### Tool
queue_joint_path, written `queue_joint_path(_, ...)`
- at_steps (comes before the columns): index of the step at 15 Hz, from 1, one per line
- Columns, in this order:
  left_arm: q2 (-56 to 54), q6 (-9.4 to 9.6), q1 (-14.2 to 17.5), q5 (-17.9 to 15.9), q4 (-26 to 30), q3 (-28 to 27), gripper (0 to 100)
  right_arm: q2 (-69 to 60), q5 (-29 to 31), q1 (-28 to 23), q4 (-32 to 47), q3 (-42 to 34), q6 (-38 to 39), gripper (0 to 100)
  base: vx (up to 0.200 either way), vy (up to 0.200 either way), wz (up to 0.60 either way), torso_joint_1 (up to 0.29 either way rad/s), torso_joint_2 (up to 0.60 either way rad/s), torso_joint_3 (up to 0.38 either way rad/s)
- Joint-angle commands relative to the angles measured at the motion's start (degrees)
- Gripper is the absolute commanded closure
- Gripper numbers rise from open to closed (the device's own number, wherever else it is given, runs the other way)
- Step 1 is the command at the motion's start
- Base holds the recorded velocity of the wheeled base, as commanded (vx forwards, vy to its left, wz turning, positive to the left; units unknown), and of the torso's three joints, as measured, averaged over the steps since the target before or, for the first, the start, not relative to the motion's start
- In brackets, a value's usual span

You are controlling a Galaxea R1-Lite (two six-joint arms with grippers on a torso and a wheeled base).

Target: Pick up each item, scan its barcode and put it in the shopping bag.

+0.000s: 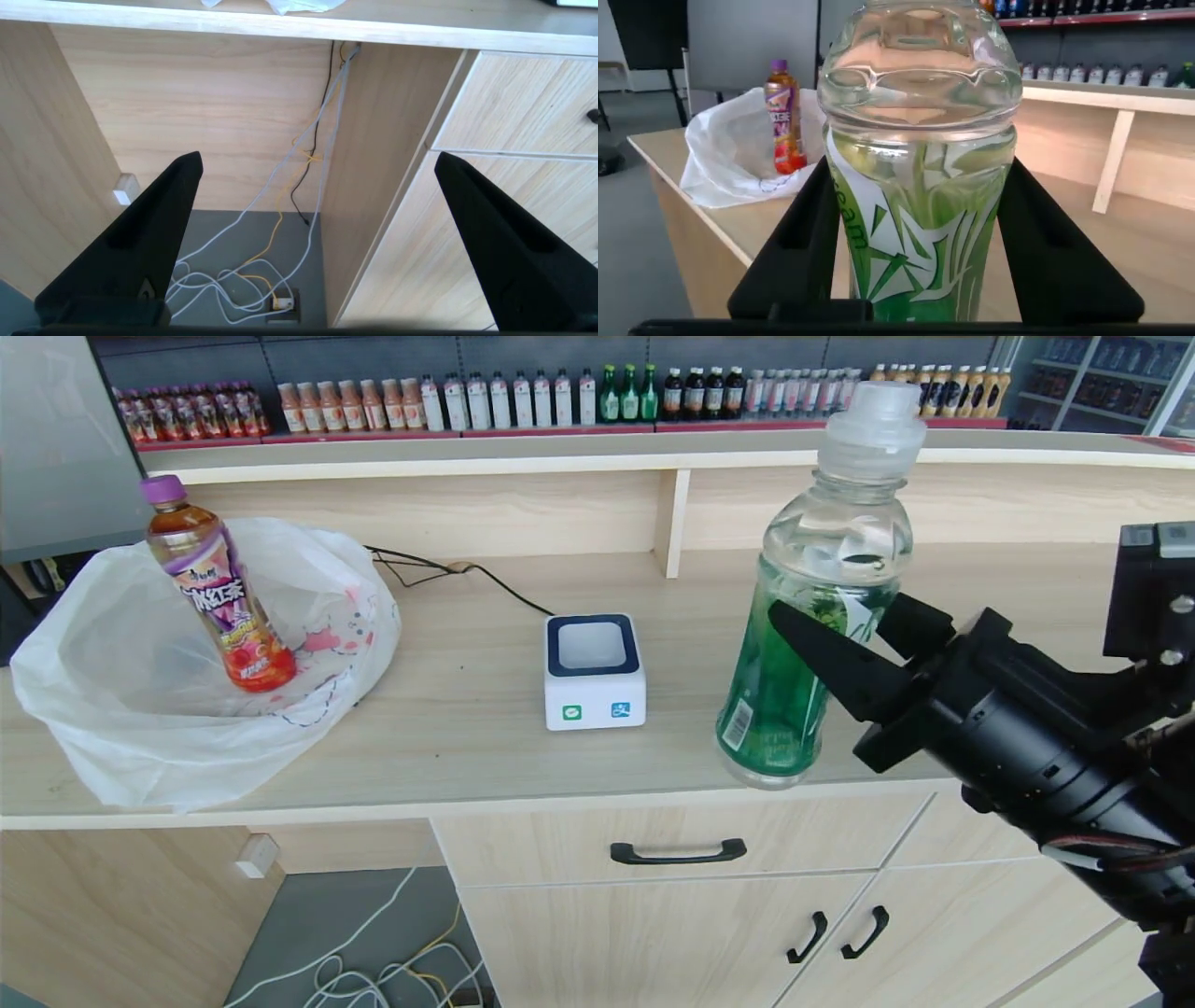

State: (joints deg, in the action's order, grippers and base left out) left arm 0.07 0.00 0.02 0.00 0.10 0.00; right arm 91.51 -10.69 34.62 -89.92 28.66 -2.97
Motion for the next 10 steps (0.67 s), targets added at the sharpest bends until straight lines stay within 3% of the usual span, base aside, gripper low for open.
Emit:
queue_joint_path(1,0.0,0.0,0.0,0.0,0.0,0.0,0,1.4,4.0,0.0,-0.1,0.5,-3.4,100,0.0,0.0,0.0,0.0,0.0,0.0)
queue_joint_path(3,0.0,0.0,0.0,0.0,0.0,0.0,0,1.8,8.0,0.1,1.1,3.9,-10.4,100,0.0,0.0,0.0,0.0,0.0,0.0)
queue_joint_path(7,0.0,-0.18,0.0,0.0,0.0,0.0,0,3.5,20.4,0.0,4.0,9.7,-11.9,100,0.0,0.0,0.0,0.0,0.0,0.0)
queue_joint_path(10,0.0,-0.09,0.0,0.0,0.0,0.0,0,6.3,21.2,-0.1,4.1,14.8,-11.7,100,0.0,0.0,0.0,0.0,0.0,0.0)
